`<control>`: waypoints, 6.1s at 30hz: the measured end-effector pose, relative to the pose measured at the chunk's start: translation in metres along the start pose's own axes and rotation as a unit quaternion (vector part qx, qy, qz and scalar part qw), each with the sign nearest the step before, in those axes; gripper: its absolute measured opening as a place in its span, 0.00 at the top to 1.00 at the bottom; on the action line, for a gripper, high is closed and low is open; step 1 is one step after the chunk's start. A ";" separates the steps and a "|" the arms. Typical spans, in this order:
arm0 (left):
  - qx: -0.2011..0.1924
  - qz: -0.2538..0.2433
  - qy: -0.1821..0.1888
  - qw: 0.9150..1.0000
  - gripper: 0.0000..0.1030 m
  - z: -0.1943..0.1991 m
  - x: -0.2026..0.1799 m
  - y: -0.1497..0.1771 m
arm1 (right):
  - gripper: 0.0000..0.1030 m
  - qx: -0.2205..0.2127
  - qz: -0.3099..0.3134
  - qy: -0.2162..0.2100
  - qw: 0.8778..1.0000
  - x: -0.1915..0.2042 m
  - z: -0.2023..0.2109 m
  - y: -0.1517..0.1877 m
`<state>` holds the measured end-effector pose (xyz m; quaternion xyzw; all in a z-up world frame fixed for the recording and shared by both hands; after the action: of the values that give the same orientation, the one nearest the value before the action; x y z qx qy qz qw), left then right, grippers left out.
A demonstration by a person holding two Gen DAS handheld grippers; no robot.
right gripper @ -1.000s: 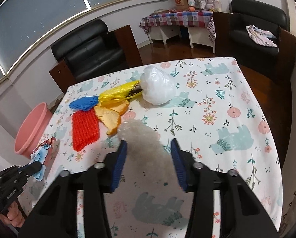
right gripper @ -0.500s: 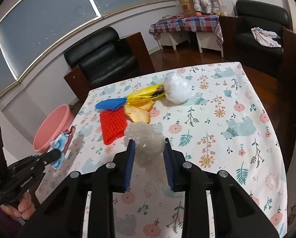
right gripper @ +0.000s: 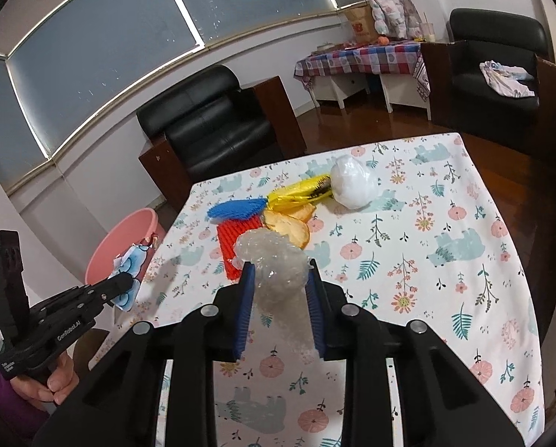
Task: Collect trash
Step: 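Grasp the bubble wrap with the right tool while the left tool grasps a crumpled wrapper, then carry the bubble wrap and crumpled wrapper over the pink bin and open both tools, then move both tools back over the table toward the foam nets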
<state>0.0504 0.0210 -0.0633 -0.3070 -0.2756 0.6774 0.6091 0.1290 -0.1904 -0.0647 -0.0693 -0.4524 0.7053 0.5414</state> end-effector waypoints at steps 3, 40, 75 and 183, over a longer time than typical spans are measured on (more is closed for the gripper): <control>-0.008 0.006 -0.005 1.000 0.97 0.005 0.007 -0.006 | 0.73 -0.003 0.001 -0.003 1.000 0.003 0.002 -0.002; -0.078 0.066 -0.052 0.993 0.97 0.041 0.122 -0.041 | 0.73 -0.026 0.077 -0.055 0.995 0.127 -0.036 -0.060; -0.047 0.149 -0.099 0.983 0.96 0.019 0.245 -0.004 | 0.73 0.119 0.125 -0.122 0.978 0.284 -0.193 -0.011; 0.065 0.051 -0.009 0.997 0.54 -0.080 0.033 -0.021 | 0.58 0.019 -0.065 0.004 0.998 -0.001 -0.061 -0.014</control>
<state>0.1225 0.0563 -0.1029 -0.2740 -0.2205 0.7269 0.5898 0.1746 -0.1564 -0.0908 -0.0322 -0.4404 0.6769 0.5889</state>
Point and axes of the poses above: each gripper's, at about its wrist camera, not at the fingertips, and z roughly against the way its jaws point, x to its left, y to its underside, the point moved 9 cm from there along -z, roughly the way its jaws point, and after that the axes turned 1 degree about -y, right-handed, at the moved point
